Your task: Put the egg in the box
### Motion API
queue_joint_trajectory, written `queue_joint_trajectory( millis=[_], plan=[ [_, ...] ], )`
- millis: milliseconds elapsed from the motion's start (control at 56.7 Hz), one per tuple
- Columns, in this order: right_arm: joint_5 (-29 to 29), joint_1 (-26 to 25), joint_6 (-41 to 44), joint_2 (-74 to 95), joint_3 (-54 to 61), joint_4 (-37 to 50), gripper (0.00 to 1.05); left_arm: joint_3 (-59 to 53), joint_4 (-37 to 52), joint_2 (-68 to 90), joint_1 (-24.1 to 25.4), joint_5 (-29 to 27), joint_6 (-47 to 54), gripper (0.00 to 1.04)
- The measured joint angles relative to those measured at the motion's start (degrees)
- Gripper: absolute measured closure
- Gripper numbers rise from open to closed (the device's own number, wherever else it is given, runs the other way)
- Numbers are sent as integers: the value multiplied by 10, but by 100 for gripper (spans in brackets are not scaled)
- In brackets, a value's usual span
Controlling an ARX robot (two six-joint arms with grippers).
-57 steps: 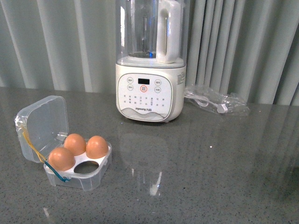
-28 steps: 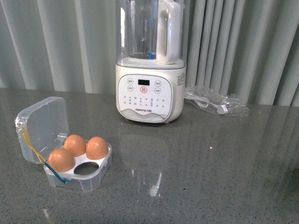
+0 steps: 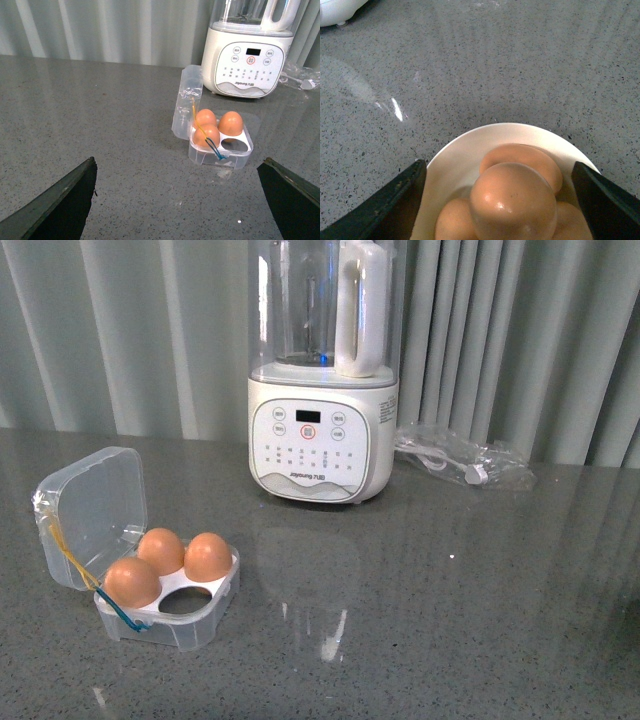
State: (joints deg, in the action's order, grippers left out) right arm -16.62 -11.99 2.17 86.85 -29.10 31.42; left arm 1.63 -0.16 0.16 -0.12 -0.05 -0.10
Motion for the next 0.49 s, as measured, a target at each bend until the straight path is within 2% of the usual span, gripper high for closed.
queue_joint_trajectory(
  millis=[53, 212, 494],
  plan=[
    [0, 0, 0, 0, 0, 0, 25, 0, 0, 0, 0, 0, 0, 7],
    [-5, -6, 0, 0, 0, 0, 61, 0, 0, 0, 0, 0, 0, 7],
    [-16, -12, -4, -80, -2, -50, 64, 0, 0, 0, 0, 0, 0, 7]
  ],
)
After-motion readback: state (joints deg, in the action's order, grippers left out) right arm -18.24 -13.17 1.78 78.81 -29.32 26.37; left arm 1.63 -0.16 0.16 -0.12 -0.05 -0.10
